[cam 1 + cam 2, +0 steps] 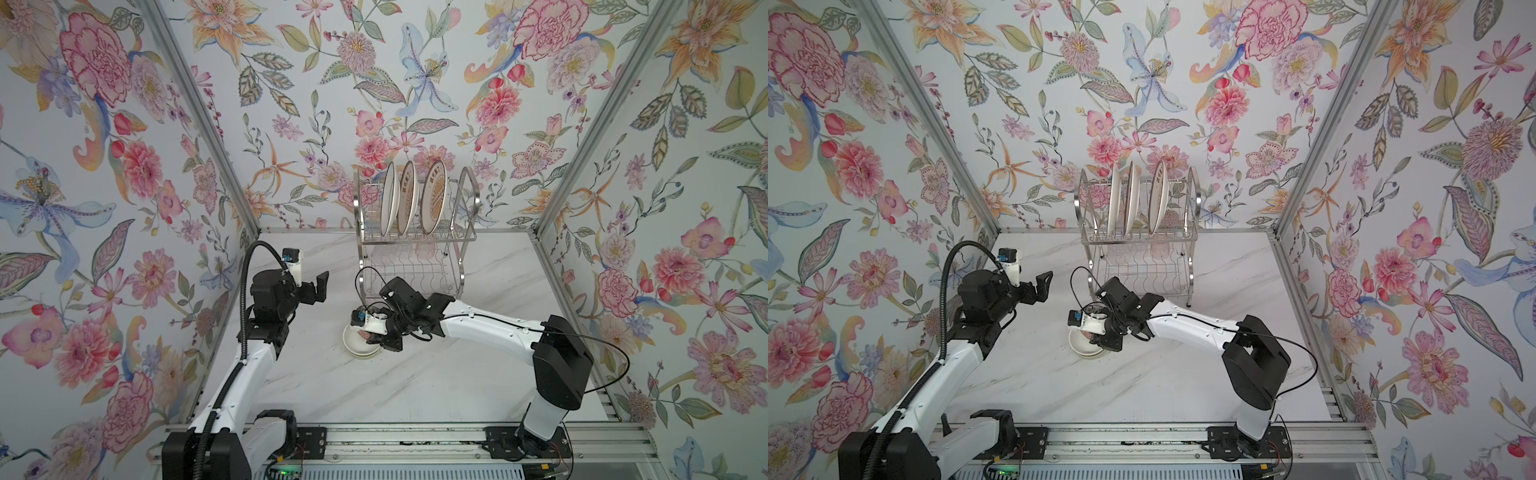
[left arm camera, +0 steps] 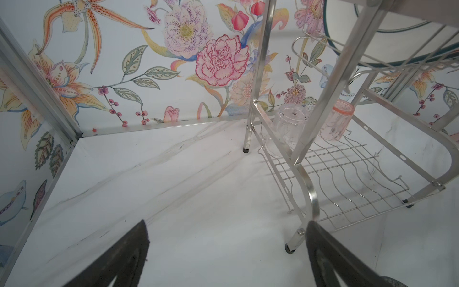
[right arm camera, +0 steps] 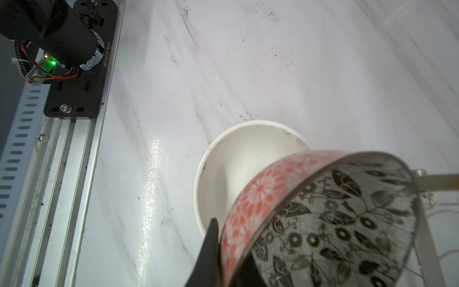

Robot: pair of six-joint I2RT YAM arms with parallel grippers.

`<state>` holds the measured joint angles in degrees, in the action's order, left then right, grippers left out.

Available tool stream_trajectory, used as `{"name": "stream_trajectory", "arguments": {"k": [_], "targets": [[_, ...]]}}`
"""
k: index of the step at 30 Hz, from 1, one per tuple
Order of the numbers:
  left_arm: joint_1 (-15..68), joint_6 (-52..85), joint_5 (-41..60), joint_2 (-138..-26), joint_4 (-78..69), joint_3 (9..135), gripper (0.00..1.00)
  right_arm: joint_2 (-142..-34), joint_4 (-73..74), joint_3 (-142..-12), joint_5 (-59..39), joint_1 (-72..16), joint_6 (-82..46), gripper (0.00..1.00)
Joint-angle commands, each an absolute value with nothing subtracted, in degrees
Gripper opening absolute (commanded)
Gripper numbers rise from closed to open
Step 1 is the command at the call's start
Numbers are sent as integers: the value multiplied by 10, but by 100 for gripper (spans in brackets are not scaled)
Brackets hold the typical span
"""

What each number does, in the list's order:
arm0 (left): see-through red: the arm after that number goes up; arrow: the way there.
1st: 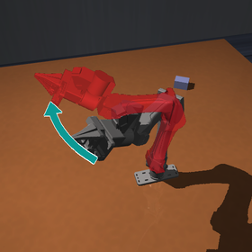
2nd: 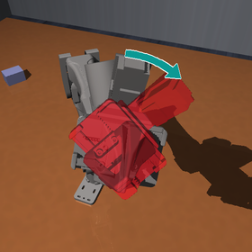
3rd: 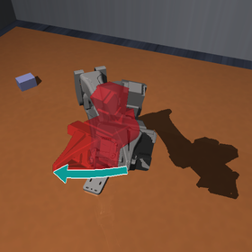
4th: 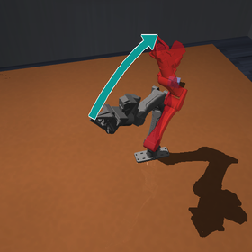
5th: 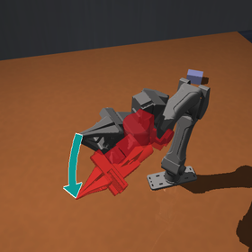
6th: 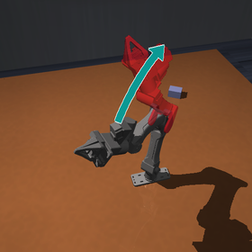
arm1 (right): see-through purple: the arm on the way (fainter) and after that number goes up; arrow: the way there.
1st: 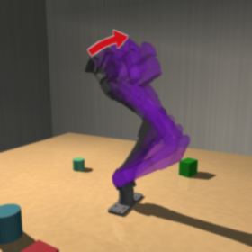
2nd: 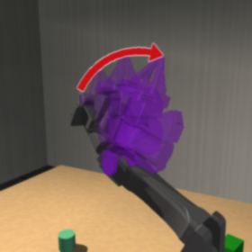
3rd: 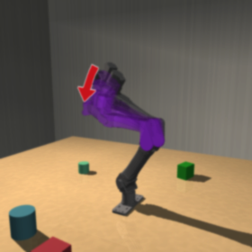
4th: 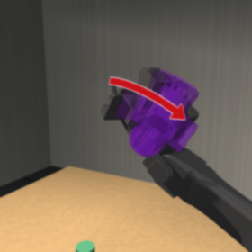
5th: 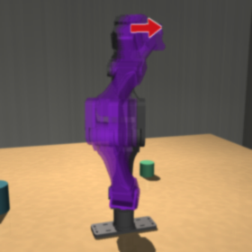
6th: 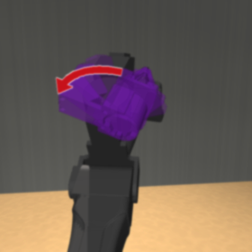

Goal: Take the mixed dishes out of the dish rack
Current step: 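Lift the pink-patterned bowl out and lower it onto the stacked bowls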

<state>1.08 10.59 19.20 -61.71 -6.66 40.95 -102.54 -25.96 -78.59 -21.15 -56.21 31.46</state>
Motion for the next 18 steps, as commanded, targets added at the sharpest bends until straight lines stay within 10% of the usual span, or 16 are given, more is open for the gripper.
{"name": "stream_trajectory", "arguments": {"k": [1,18], "targets": [[-1,120,188,-627,-54,433,99,-1040,-314,-827,-188,-576,347,0],[-11,119,198,-636,-51,416,100,-1120,-378,-913,-158,-596,347,7]]}}
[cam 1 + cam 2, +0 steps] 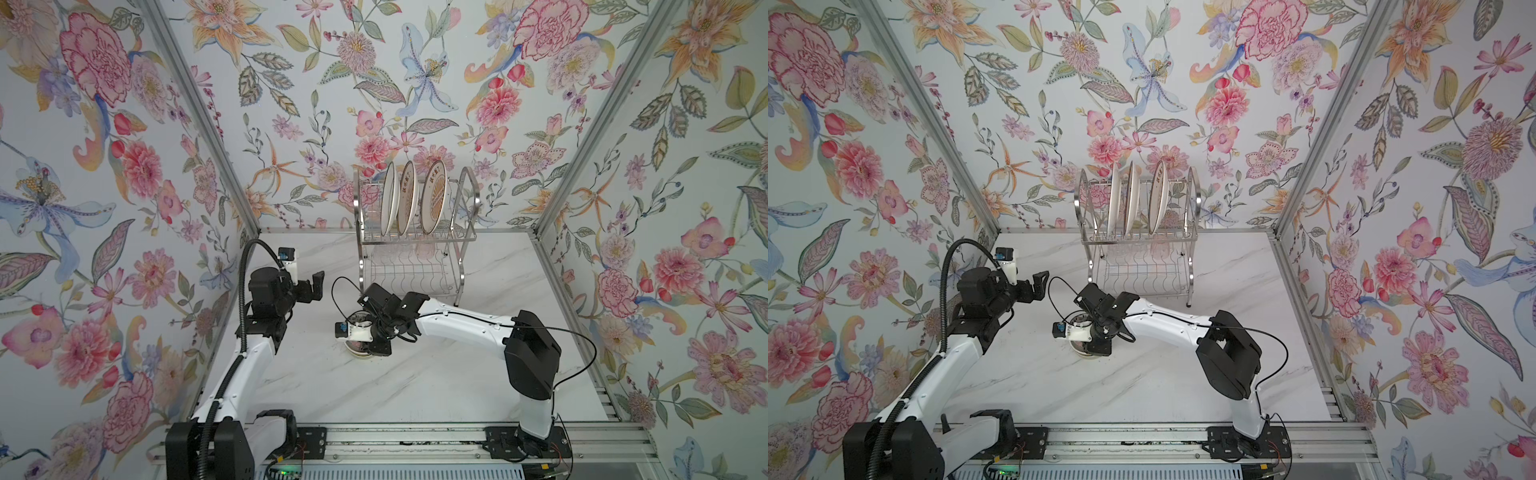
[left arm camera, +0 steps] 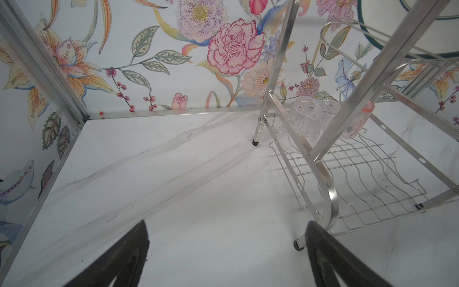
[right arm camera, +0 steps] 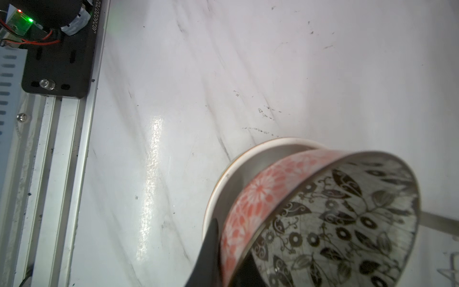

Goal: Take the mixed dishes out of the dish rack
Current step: 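Lift the pink-patterned bowl out and lower it onto the stacked bowls, then open the right gripper and raise it off the bowl stack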

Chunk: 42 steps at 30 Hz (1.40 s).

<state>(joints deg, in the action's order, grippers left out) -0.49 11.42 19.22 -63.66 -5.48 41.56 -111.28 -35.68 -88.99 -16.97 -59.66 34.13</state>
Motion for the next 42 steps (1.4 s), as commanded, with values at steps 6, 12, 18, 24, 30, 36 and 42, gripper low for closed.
{"name": "stream_trajectory", "arguments": {"k": [6,12,18,24,30,36,42], "targets": [[-11,118,197,-634,-46,415,99,-1127,-387,-923,-160,-596,356,13],[-12,119,197,-629,-45,412,100,-1123,-391,-925,-164,-592,353,23],[-11,121,201,-634,-46,416,99,-1117,-389,-922,-175,-591,341,28],[-11,126,207,-636,-48,417,99,-1096,-363,-906,-205,-582,318,34],[-11,127,218,-635,-46,421,99,-1066,-307,-875,-233,-569,280,41],[-12,128,217,-624,-50,427,99,-1004,-171,-795,-262,-548,197,56],[-9,131,239,-599,-67,436,99,-928,-22,-703,-249,-522,114,75]]}}
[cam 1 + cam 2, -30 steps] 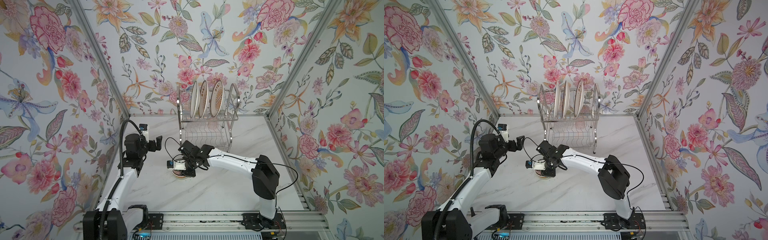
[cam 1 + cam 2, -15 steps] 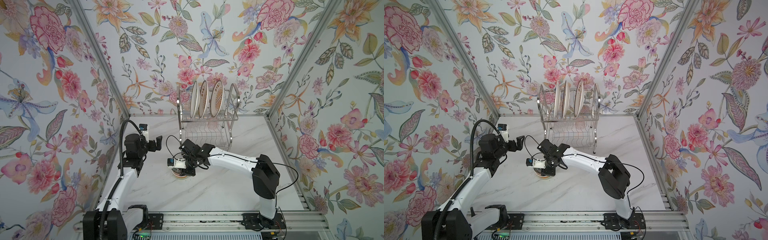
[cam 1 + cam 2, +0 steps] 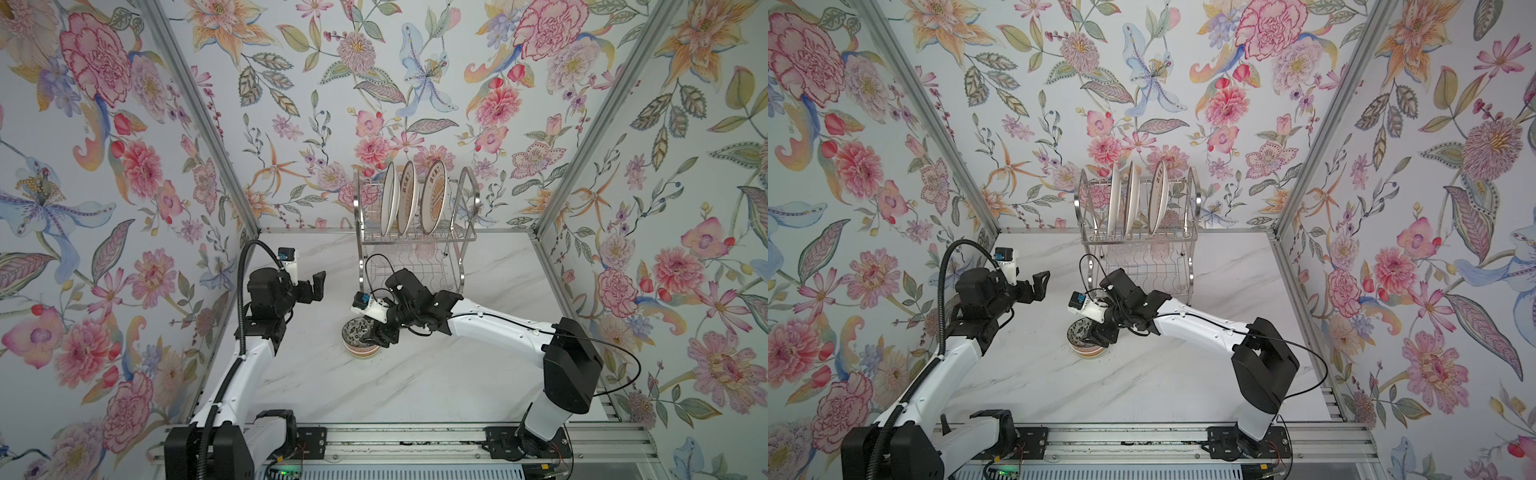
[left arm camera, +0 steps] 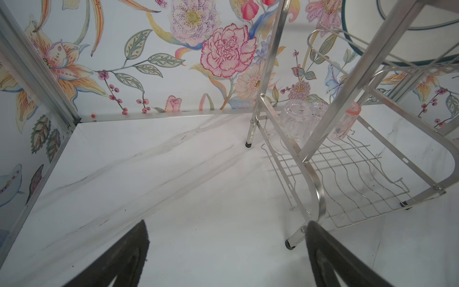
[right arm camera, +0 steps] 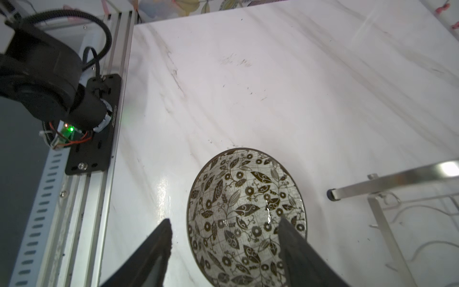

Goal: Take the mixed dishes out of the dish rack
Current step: 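Open the right gripper and raise it off the bowl stack, then grip the nearest white plate with the left gripper while the right gripper nears the rack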

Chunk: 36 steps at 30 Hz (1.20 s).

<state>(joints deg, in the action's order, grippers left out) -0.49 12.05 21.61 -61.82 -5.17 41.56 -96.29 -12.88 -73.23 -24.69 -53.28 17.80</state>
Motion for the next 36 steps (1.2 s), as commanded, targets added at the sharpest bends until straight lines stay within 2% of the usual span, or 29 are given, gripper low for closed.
{"name": "stream_trajectory", "arguments": {"k": [1,7,12,18,24,36], "targets": [[-9,130,241,-594,-68,438,99,-916,0,-689,-243,-518,102,77],[7,132,258,-552,-85,446,99,-848,80,-630,-143,-497,47,88],[30,125,274,-530,-100,457,99,-795,156,-571,-98,-482,23,100],[76,103,274,-534,-94,495,99,-744,205,-527,-76,-455,-8,99],[162,83,239,-550,-101,531,98,-689,241,-484,-32,-428,-41,99],[298,12,142,-678,-39,683,91,-624,241,-442,-3,-394,-42,99]]}}
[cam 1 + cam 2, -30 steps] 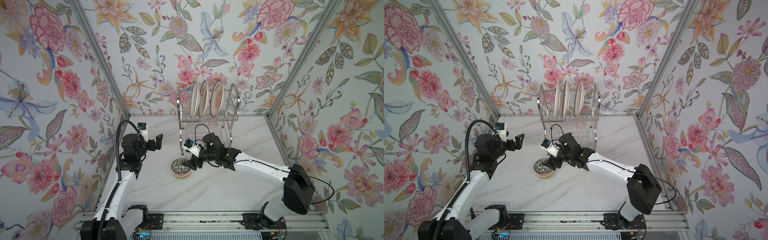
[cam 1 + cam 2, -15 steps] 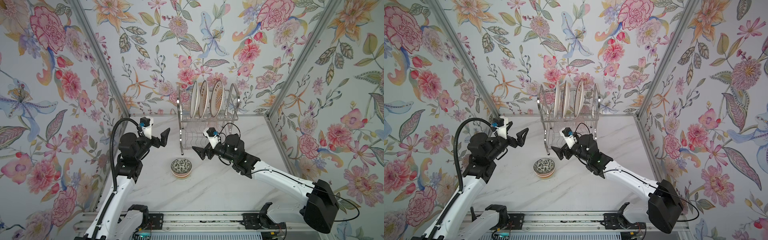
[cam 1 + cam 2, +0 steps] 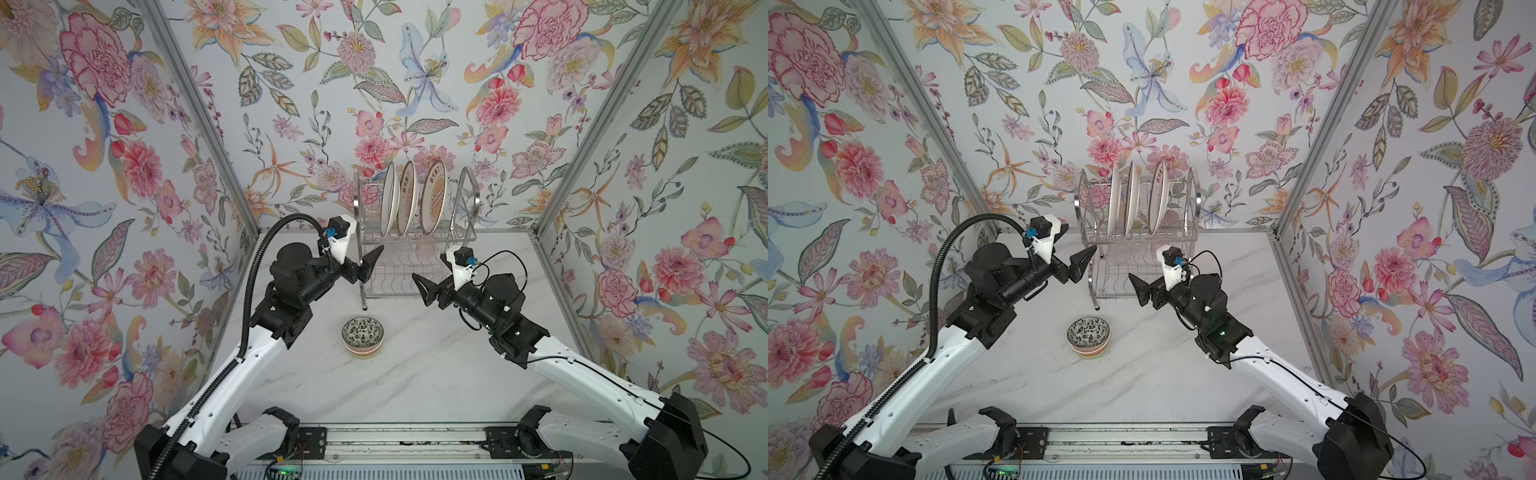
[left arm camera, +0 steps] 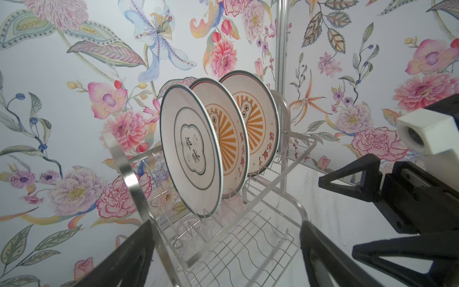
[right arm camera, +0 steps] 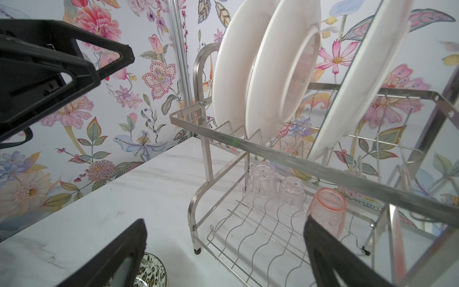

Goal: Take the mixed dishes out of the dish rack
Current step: 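Grip the nearest white plate with the left gripper while the right gripper nears the rack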

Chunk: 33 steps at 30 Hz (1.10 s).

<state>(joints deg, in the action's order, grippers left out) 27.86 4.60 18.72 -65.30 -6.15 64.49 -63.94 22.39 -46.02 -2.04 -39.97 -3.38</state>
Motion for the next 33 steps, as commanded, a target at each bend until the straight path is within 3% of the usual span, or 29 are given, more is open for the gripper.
{"name": "stream_trajectory", "arguments": {"k": [1,12,16,30,33], "targets": [[302,10,136,-691,-41,693,90,-619,247,-437,-1,-392,-42,99],[307,18,96,-817,-61,801,76,-587,279,-412,5,-359,-50,99],[307,28,81,-853,-58,835,67,-583,290,-411,2,-346,-58,99],[322,38,51,-924,-50,884,45,-573,336,-402,-27,-310,-67,99],[324,43,43,-926,-48,882,44,-568,337,-398,-29,-306,-65,99]]}}
